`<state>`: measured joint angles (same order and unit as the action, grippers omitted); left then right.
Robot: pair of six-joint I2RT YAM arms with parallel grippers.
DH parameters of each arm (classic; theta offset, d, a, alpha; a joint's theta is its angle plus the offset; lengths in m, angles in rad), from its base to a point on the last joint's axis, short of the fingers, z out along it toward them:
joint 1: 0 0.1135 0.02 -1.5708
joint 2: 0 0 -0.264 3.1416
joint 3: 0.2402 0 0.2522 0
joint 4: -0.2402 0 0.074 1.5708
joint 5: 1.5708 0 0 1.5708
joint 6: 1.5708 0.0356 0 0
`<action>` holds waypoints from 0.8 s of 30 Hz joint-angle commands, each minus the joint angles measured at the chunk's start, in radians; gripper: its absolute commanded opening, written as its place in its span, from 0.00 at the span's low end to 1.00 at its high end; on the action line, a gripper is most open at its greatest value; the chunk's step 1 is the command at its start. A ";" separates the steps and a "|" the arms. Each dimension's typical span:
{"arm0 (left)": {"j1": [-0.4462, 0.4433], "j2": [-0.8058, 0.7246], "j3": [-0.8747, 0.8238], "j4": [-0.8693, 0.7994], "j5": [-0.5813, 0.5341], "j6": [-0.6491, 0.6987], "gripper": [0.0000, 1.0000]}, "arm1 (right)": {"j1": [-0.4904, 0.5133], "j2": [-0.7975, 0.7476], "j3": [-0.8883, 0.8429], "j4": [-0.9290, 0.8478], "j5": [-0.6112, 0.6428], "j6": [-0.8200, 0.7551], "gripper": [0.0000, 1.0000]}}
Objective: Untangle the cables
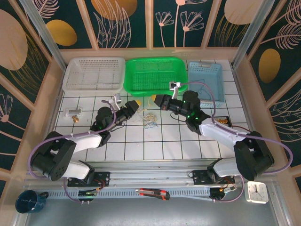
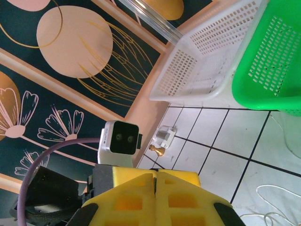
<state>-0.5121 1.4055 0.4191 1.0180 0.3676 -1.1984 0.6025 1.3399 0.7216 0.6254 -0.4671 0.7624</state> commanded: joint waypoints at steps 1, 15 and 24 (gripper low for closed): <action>-0.008 0.013 0.030 0.077 0.026 -0.007 0.60 | -0.006 0.004 -0.013 0.058 -0.018 0.011 0.00; -0.021 0.035 0.066 0.094 0.021 -0.006 0.13 | -0.006 0.009 -0.028 0.064 -0.026 0.008 0.00; 0.015 -0.110 0.211 -0.192 -0.089 0.169 0.00 | -0.006 -0.025 -0.065 -0.038 0.009 -0.086 0.00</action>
<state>-0.5205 1.3590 0.5583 0.9081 0.3347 -1.1198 0.6018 1.3422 0.6811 0.6243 -0.4717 0.7330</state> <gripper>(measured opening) 0.044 0.041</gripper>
